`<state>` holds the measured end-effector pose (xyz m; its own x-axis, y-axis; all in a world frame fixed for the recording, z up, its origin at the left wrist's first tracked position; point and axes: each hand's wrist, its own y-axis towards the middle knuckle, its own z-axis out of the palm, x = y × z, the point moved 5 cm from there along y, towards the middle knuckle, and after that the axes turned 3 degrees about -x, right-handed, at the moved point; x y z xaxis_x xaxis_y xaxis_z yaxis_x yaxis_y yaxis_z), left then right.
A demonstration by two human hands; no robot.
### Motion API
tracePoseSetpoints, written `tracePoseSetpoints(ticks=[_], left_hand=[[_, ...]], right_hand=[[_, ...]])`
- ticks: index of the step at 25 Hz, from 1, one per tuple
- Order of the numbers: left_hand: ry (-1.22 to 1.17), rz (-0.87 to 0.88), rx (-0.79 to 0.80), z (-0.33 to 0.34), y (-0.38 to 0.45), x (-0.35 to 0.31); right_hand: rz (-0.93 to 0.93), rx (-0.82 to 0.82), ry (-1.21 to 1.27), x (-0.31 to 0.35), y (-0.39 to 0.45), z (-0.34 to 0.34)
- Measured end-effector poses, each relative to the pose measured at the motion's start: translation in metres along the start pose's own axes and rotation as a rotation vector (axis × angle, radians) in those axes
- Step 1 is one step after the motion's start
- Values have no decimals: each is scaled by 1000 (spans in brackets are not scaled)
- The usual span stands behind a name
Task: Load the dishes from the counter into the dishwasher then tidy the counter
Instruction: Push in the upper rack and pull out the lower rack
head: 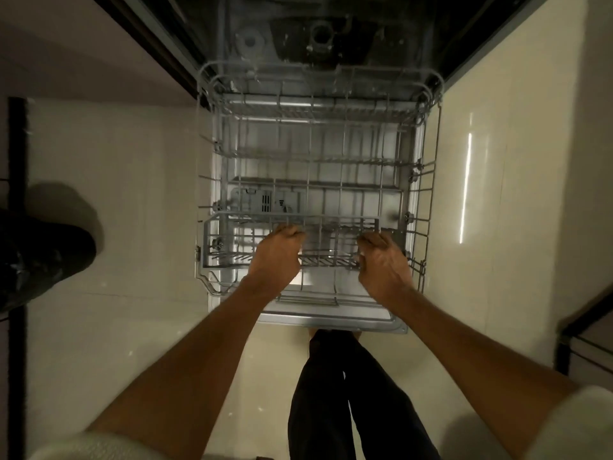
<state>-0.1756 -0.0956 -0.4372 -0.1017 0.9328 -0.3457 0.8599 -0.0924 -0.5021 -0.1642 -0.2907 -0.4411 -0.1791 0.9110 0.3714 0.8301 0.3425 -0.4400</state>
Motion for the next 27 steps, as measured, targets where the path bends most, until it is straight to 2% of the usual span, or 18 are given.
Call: tracePoseSetpoints(ticks=[6, 10, 16, 23, 27], left_hand=[[-45, 28, -161, -82, -68, -15], [-87, -34, -237, -134, -122, 8], [-89, -69, -336, -211, -209, 77], [-30, -34, -515, -344, -310, 170], [-60, -75, -652, -424, -353, 217]], right_hand=[[-112, 77, -114, 103, -28, -63], [-217, 45, -148, 196, -47, -107], [-256, -28, -210, 328, -64, -135], [-296, -216, -136, 506, -89, -174], [-398, -284, -108, 605, -84, -207]])
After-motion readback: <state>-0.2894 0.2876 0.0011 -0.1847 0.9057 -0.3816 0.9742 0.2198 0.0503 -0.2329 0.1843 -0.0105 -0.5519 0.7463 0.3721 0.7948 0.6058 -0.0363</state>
